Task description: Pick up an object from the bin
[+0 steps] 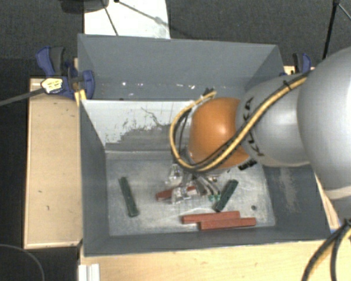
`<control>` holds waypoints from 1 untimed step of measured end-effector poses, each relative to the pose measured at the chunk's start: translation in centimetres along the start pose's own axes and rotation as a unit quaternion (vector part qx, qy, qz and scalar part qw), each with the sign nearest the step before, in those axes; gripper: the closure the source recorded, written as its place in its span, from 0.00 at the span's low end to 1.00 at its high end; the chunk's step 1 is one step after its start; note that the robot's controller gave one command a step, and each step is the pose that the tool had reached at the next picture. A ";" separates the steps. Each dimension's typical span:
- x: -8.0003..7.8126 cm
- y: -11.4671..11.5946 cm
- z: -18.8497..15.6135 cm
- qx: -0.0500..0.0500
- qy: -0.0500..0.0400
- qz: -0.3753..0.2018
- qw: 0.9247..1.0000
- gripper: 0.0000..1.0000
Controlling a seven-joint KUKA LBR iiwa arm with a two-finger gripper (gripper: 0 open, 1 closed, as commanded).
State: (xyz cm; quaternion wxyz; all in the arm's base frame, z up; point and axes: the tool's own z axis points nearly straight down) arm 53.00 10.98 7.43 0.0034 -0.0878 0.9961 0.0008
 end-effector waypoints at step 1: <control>-1.0 -0.4 -15.6 0.000 0.000 0.012 1.000 1.00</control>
Offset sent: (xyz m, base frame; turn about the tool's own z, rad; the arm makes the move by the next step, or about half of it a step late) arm 0.0000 0.0000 0.0000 0.0000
